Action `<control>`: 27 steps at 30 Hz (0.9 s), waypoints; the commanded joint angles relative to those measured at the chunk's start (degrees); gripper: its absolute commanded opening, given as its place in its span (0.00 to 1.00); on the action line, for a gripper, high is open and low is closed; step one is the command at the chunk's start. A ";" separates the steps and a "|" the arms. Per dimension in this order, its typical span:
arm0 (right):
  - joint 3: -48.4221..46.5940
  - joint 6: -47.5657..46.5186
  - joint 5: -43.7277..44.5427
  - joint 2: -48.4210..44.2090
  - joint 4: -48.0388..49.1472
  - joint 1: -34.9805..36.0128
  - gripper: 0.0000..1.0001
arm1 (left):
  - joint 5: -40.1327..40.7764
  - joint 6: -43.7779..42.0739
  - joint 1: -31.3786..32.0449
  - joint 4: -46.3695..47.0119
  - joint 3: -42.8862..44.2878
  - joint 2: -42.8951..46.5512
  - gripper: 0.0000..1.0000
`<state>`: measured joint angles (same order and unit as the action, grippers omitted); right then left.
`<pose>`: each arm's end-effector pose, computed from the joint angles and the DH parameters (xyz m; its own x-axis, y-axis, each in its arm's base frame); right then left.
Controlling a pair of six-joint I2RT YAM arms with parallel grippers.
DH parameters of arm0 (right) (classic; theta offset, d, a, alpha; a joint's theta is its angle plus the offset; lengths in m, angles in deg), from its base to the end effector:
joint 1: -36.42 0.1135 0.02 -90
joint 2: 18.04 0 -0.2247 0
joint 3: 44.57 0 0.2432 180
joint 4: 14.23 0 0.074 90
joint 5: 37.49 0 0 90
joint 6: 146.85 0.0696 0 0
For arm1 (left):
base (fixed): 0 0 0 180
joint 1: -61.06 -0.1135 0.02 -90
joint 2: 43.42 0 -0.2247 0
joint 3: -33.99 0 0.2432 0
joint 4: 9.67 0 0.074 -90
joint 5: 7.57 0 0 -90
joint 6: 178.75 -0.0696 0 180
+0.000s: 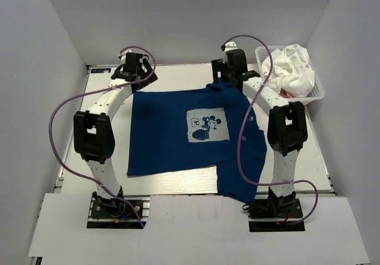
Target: Fold and stack the t-shirts
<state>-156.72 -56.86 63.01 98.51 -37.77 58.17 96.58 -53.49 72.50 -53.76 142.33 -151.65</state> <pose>0.4587 0.1693 0.2291 -0.4352 -0.1738 -0.8834 -0.2149 0.9729 -0.0855 0.4300 -0.0697 0.2291 -0.5672 -0.4563 -0.6856 -0.3767 0.8840 -0.2768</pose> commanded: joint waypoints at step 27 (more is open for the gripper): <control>-23.46 19.51 -11.48 29.07 15.57 -3.21 0.90 | -12.14 -4.41 1.39 -2.52 -17.26 -10.24 1.00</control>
<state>-171.91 -41.28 51.93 123.71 -28.72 55.20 84.10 -56.55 73.58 -53.82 125.17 -155.86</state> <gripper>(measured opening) 0.904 0.991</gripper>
